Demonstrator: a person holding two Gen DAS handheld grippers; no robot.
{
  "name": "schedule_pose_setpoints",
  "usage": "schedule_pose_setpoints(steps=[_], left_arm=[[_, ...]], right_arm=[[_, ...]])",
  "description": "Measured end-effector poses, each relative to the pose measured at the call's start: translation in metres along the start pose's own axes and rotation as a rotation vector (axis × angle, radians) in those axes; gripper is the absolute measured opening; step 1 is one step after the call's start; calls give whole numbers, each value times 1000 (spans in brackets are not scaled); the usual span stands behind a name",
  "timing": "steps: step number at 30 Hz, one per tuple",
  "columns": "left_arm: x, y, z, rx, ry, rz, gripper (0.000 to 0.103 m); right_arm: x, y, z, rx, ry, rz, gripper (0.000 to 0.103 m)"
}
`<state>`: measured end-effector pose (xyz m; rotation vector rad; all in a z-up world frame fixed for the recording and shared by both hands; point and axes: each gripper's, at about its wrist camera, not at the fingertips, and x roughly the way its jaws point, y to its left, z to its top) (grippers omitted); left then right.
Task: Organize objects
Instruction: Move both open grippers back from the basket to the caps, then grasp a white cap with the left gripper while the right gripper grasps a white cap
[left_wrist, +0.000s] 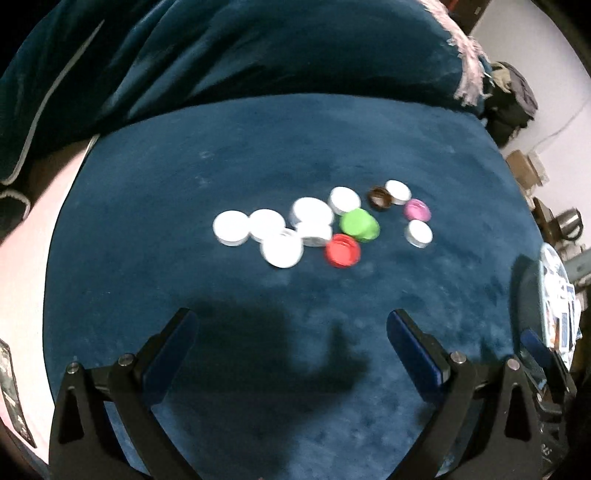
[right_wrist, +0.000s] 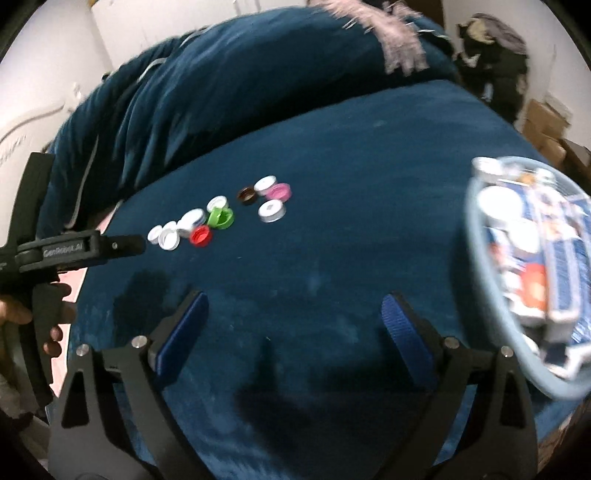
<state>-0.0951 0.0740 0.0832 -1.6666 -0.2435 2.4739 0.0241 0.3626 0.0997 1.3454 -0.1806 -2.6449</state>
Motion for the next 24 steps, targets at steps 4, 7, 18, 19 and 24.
schedule_pose_setpoints(steps=[4, 7, 18, 19, 24], left_arm=[[12, 10, 4, -42, -3, 13, 102], [23, 14, 4, -71, 10, 18, 102], [49, 18, 14, -57, 4, 71, 96], [51, 19, 16, -54, -4, 64, 96], [61, 19, 21, -51, -6, 30, 88]], right_arm=[[31, 11, 13, -19, 21, -1, 96], [54, 11, 25, -20, 32, -13, 96], [128, 6, 67, -7, 90, -22, 78], [132, 6, 67, -16, 100, -21, 74], [134, 12, 61, -77, 113, -18, 31]])
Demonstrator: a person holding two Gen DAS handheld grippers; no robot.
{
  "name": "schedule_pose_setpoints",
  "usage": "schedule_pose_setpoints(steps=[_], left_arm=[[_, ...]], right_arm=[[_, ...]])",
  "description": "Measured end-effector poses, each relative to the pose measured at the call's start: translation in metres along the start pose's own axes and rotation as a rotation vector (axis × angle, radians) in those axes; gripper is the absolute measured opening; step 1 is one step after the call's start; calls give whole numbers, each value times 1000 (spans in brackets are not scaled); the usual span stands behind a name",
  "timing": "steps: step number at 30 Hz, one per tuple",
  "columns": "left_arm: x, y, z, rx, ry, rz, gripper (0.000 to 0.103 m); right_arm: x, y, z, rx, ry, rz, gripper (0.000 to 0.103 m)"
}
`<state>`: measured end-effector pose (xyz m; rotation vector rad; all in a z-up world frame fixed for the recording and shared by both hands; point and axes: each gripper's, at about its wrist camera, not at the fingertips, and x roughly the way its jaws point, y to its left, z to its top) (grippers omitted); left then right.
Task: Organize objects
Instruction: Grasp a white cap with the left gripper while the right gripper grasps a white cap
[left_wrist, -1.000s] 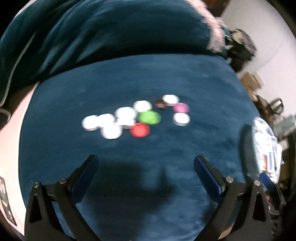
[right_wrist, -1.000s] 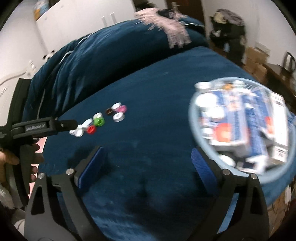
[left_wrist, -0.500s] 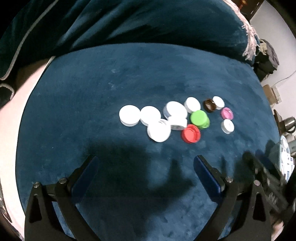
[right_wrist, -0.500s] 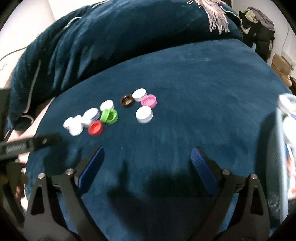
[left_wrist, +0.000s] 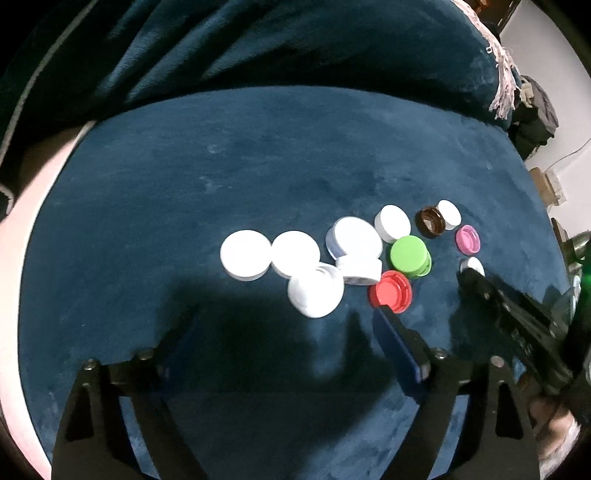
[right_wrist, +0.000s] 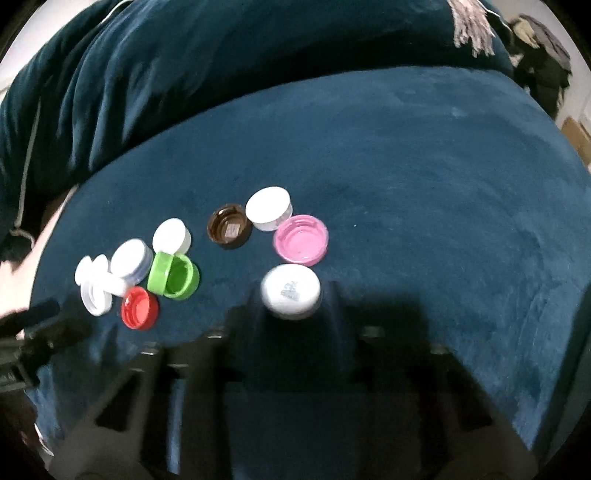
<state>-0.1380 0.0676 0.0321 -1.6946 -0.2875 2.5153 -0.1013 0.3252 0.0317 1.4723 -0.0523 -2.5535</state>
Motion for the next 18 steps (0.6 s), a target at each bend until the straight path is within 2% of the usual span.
schedule_pose_setpoints(steps=[4, 6, 7, 8, 10, 18], left_arm=[[9, -5, 4, 24, 5, 14, 85], [13, -9, 5, 49, 13, 27, 67], [14, -13, 5, 64, 23, 46, 42], [15, -16, 5, 81, 31, 64, 35], [12, -17, 4, 95, 21, 68, 32], [-9, -24, 2, 131, -4, 61, 32]], right_arm=[[-16, -2, -17, 14, -11, 34, 31], [-22, -1, -23, 21, -12, 49, 32], [-24, -1, -24, 24, -11, 56, 32], [-27, -1, -27, 26, -12, 60, 32], [-31, -1, -31, 24, -17, 60, 32], [-45, -2, -35, 41, -42, 76, 32]])
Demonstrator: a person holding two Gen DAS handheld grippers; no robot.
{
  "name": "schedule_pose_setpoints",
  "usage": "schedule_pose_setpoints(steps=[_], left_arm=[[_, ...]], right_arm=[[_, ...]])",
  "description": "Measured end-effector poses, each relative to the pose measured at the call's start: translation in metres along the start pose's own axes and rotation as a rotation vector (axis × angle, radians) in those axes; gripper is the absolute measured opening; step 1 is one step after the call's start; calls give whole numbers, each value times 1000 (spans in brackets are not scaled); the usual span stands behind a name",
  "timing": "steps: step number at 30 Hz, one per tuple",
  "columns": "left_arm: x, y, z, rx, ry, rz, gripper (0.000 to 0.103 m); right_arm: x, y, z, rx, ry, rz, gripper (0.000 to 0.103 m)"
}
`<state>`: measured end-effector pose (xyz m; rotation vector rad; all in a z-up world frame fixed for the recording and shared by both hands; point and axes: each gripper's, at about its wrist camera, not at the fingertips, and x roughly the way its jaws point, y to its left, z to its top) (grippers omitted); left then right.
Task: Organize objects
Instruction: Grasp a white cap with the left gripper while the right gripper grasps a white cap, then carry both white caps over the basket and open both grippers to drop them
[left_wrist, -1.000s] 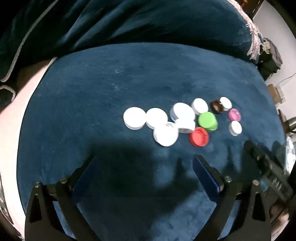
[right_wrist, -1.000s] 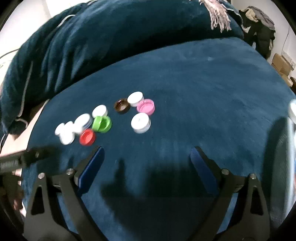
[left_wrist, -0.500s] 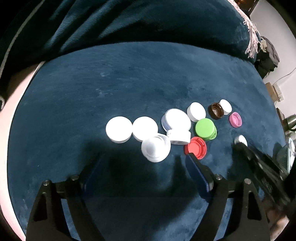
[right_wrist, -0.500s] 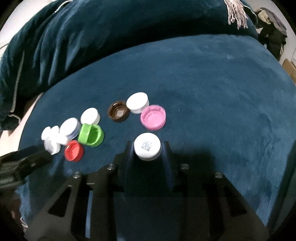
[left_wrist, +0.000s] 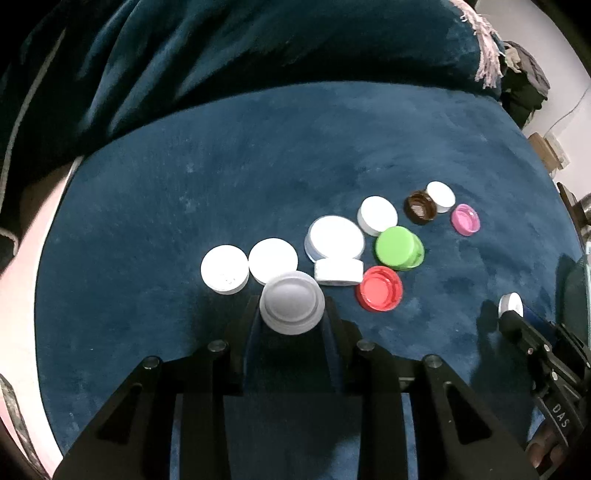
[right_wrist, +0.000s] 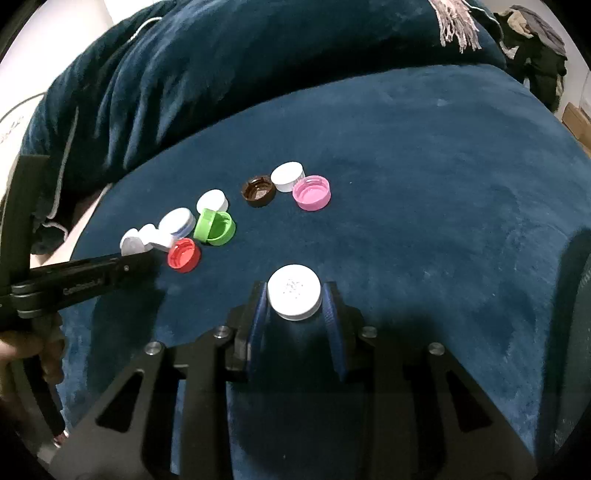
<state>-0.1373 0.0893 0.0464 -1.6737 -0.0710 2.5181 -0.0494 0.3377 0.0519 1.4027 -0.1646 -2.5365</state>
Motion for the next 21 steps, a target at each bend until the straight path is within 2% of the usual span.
schedule_pose_setpoints(steps=[7, 15, 17, 21], left_arm=[[-23, -14, -2, 31, -26, -11, 32], [-48, -38, -3, 67, -50, -42, 32], [-60, -54, -1, 77, -68, -87, 32], [-87, -113, 0, 143, -102, -245, 32]], right_arm=[[-29, -2, -10, 10, -38, 7, 32], [-67, -22, -18, 52, -93, -2, 32], [-81, -27, -19, 62, -115, -8, 32], [-123, -49, -23, 107, -196, -34, 32]])
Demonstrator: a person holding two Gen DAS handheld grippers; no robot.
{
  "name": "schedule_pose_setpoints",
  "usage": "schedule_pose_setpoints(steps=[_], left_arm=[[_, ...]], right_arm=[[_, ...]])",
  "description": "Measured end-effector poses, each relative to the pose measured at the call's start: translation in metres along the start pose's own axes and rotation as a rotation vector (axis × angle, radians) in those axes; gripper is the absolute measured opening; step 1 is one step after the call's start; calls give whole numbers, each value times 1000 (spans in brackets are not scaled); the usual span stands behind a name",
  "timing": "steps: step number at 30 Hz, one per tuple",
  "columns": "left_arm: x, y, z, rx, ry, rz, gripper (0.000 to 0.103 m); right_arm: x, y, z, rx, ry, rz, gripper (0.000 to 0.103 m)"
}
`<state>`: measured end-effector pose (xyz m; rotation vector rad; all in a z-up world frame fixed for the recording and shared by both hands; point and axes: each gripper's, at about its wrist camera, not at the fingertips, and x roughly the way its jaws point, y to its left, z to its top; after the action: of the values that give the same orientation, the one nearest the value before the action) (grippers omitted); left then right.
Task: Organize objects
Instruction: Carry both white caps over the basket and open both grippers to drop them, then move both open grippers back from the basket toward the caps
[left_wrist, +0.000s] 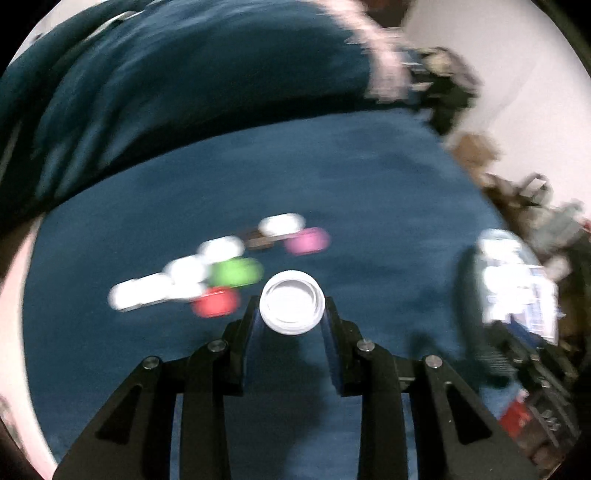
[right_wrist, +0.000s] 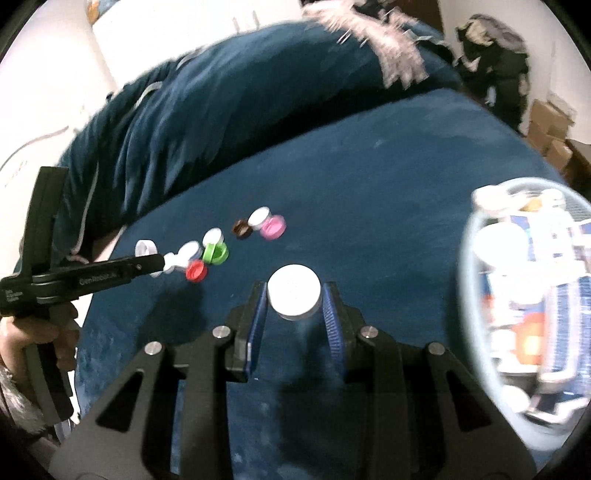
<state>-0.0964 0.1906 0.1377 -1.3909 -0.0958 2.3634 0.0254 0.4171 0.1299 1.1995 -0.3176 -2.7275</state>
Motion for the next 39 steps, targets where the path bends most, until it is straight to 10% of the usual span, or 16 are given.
schedule_pose_setpoints(steps=[7, 15, 19, 23, 34, 39], left_arm=[[24, -162, 8, 222, 48, -252, 32], [64, -247, 16, 277, 121, -329, 43], [73, -240, 17, 239, 141, -334, 83], [60, -231, 11, 270, 91, -305, 96], [12, -178, -5, 318, -23, -101, 96], [-7, -124, -6, 235, -42, -30, 96]], right_arm=[[-70, -83, 6, 190, -120, -137, 32], [-87, -143, 23, 306, -120, -228, 33], [-83, -162, 27, 361, -93, -185, 34], [-102, -169, 19, 401, -156, -223, 54], [-119, -114, 1, 214, -256, -303, 94], [-109, -73, 4, 104, -261, -259, 96]])
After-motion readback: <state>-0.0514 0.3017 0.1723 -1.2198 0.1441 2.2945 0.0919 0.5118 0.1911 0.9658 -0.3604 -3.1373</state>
